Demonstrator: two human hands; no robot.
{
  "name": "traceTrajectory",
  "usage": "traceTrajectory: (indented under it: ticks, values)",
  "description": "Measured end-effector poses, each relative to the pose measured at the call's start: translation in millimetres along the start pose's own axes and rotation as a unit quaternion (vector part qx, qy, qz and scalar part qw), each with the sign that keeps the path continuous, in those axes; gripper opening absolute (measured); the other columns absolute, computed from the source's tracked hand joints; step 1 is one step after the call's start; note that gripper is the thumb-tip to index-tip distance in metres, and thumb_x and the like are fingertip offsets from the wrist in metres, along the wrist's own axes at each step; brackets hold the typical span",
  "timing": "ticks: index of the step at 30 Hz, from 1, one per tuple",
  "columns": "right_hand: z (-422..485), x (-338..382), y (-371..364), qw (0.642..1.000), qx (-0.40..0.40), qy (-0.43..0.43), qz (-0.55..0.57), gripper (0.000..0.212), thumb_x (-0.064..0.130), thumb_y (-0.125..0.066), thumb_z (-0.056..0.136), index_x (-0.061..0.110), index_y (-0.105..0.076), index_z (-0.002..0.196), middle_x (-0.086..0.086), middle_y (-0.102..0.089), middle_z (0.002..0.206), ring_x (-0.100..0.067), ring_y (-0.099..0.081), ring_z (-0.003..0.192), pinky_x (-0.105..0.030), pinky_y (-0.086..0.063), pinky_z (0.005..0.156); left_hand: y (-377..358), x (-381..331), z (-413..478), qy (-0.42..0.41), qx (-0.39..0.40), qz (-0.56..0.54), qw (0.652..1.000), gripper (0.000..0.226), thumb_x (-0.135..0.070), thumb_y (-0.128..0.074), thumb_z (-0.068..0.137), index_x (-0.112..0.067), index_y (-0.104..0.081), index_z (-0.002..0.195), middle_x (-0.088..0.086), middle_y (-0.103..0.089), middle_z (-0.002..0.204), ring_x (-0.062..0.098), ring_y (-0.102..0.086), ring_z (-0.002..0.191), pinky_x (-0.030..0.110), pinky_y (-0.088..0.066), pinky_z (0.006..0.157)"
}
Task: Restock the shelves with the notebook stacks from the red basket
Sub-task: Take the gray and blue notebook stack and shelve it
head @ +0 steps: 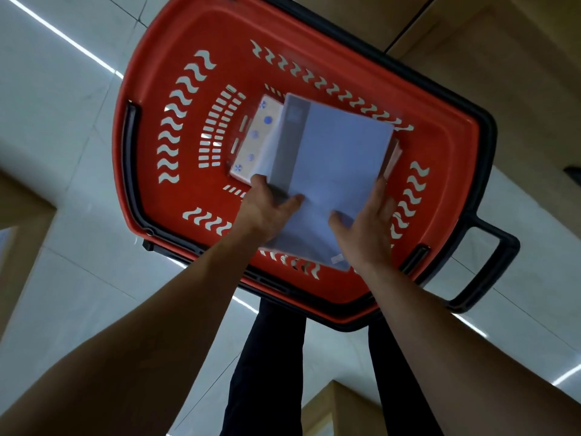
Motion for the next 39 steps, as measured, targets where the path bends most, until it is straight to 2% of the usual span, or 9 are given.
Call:
traceTrajectory:
  ticks: [4,7,13,18,21,26,32,37,39]
  values:
    - [-5,-2,-11,0.998,0.019,-0.050,0.034,0.107,0.049,-0.069,0.085,0.015,-0.001,0.160,-0.015,-0.022,0.159,-0.035,-0.042,0.137,-0.050,-0.056,0.094,4,2,-6,-0.006,-0.009,-0.004,1.000,0.049,-0.039,-0.071,0.091,-0.021,-0.038,0.122,-0.007,-0.054,0.110,0.009,-0.060,0.087,0.025,-0.056,0.071]
    - [-5,4,-8,0.998,0.011,-0.039,0.050,0.104,0.046,-0.071,0.085,0.016,-0.007,0.160,-0.013,-0.026,0.155,-0.033,-0.043,0.134,-0.048,-0.057,0.091,12,3,-9,-0.014,0.001,-0.016,1.000,0.050,-0.040,-0.072,0.090,-0.024,-0.035,0.120,-0.010,-0.055,0.106,0.009,-0.062,0.084,0.020,-0.051,0.063]
    - [-4,6,-13,0.994,0.017,-0.052,0.093,0.103,0.051,-0.071,0.086,0.021,-0.007,0.161,-0.010,-0.020,0.160,-0.030,-0.038,0.141,-0.048,-0.055,0.097,18,0,-7,-0.004,0.015,-0.089,0.996,0.058,-0.033,-0.072,0.091,-0.026,-0.026,0.127,-0.008,-0.058,0.109,0.011,-0.065,0.091,0.036,-0.058,0.083]
    - [6,-7,-15,0.982,0.019,-0.135,0.130,0.105,0.074,-0.060,0.081,0.024,-0.014,0.160,-0.014,-0.028,0.157,-0.034,-0.046,0.135,-0.049,-0.056,0.095,5,-6,-11,-0.027,0.005,-0.074,0.997,0.076,-0.033,-0.074,0.090,-0.030,-0.023,0.146,-0.004,-0.053,0.122,0.010,-0.064,0.090,0.016,-0.049,0.060]
    - [7,-4,-16,0.980,0.035,-0.135,0.144,0.121,0.090,-0.051,0.062,0.024,-0.017,0.158,-0.012,-0.037,0.154,-0.032,-0.051,0.131,-0.049,-0.058,0.090,2,-9,-16,-0.040,0.010,-0.066,0.997,0.086,-0.034,-0.075,0.089,-0.033,-0.020,0.155,-0.006,-0.052,0.124,0.009,-0.060,0.096,0.016,-0.048,0.066]
    - [4,-6,-9,0.976,0.057,-0.112,0.180,0.128,0.096,-0.053,0.054,0.026,-0.023,0.157,-0.003,-0.044,0.154,-0.025,-0.051,0.135,-0.049,-0.052,0.101,3,-15,-32,-0.052,0.012,-0.079,0.995,0.076,-0.039,-0.075,0.088,-0.028,-0.032,0.150,-0.006,-0.056,0.124,0.016,-0.064,0.107,0.035,-0.060,0.083]
    - [-13,-2,-2,0.936,0.107,-0.079,0.327,0.065,0.079,-0.065,0.067,0.049,-0.051,0.123,0.022,-0.062,0.120,-0.004,-0.062,0.113,-0.035,-0.051,0.099,16,-44,-75,-0.079,0.022,-0.108,0.991,0.075,-0.045,-0.076,0.079,-0.028,-0.042,0.144,-0.008,-0.061,0.124,0.014,-0.067,0.103,0.028,-0.060,0.076]
    - [-36,20,24,0.905,0.106,-0.065,0.406,0.075,0.062,-0.077,0.069,0.028,-0.056,0.132,0.013,-0.071,0.115,0.001,-0.069,0.098,-0.020,-0.053,0.078,31,-69,-114,-0.089,-0.004,-0.098,0.991,0.062,-0.035,-0.074,0.085,-0.028,-0.044,0.139,-0.019,-0.058,0.114,0.009,-0.063,0.099,0.022,-0.054,0.078]
    - [-48,24,47,0.910,0.075,-0.048,0.406,0.055,0.047,-0.083,0.078,0.027,-0.062,0.125,0.012,-0.072,0.109,0.003,-0.069,0.094,-0.015,-0.053,0.074,35,-76,-128,-0.092,-0.028,-0.080,0.992,0.063,-0.032,-0.072,0.090,-0.028,-0.039,0.144,-0.021,-0.054,0.112,0.003,-0.060,0.095,0.016,-0.050,0.071]
Point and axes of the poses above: each hand's wrist, its own z-axis towards the middle knuckle, its own y-axis out of the back of the hand, x = y × z, the point moved 7 cm from there along z, towards the middle knuckle
